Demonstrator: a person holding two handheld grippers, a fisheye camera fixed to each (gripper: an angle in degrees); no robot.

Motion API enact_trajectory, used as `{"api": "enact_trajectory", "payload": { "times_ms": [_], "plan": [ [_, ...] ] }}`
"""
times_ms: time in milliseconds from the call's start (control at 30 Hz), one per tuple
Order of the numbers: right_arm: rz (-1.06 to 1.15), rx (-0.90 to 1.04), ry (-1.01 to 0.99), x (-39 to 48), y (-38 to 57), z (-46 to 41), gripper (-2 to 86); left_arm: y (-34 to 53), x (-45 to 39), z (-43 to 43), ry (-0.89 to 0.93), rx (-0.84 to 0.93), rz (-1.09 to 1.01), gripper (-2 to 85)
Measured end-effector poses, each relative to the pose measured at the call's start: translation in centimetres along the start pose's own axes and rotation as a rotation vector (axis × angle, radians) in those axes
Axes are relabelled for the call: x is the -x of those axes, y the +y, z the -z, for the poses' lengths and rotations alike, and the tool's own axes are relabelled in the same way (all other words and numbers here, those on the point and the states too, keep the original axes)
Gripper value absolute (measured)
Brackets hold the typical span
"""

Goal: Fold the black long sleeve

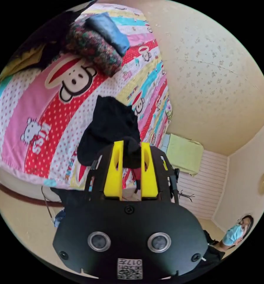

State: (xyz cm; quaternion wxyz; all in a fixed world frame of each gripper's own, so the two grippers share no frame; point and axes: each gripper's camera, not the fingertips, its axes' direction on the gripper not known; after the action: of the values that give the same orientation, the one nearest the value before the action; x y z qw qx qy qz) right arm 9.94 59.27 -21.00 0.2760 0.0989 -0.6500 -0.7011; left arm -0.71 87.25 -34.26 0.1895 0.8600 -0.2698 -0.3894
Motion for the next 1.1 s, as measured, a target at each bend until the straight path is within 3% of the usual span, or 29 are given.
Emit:
{"api": "enact_trajectory", "payload": {
  "times_ms": [67, 133, 233, 333, 467, 567, 667, 767, 900, 1100],
  "plan": [
    [-0.091, -0.066, 0.002, -0.2, -3.6, -1.2, 8.2, -3.3, -1.3, -0.7, 0.009, -0.059, -0.02, 12.5],
    [-0.129, -0.134, -0.145, -0.6, -4.0, -1.1, 9.4, -4.5, -1.8, -1.2, 0.101, -0.122, -0.009, 11.7],
    [-0.03, -0.136, -0.292, -1.2, -2.7, -1.8, 9.9, -2.2, -1.6, -1.6, 0.181, -0.172, -0.09, 10.3],
    [-0.005, -0.015, -0.188, -5.5, 1.0, -4.7, 9.5, 1.7, 1.6, -4.1, 0.029, -0.076, -0.121, 10.5],
    [-0.158, 0.211, -0.15, -16.4, 7.7, -9.4, 7.9, 6.0, 8.8, -6.9, -0.057, -0.041, -0.013, 10.0],
    [-0.251, 0.125, -0.253, -20.9, 11.4, -8.1, 6.2, 6.6, 13.0, -7.2, -0.015, -0.098, 0.077, 9.4],
    [-0.316, 0.025, -0.374, -23.1, 13.2, -6.2, 5.5, 4.4, 12.9, -8.3, -0.149, -0.102, -0.034, 11.7],
    [-0.334, 0.017, -0.391, -23.8, 13.7, -5.8, 4.2, 2.4, 12.5, -11.8, -0.198, -0.028, -0.124, 12.7],
    [-0.355, 0.026, -0.405, -23.6, 13.6, -6.7, 3.2, 0.5, 15.5, -15.3, -0.256, 0.012, -0.033, 5.5],
    [-0.298, 0.037, -0.41, -21.8, 12.5, -8.0, 2.4, 1.6, 16.2, -14.1, -0.351, -0.038, -0.127, 3.3]
  ]
}}
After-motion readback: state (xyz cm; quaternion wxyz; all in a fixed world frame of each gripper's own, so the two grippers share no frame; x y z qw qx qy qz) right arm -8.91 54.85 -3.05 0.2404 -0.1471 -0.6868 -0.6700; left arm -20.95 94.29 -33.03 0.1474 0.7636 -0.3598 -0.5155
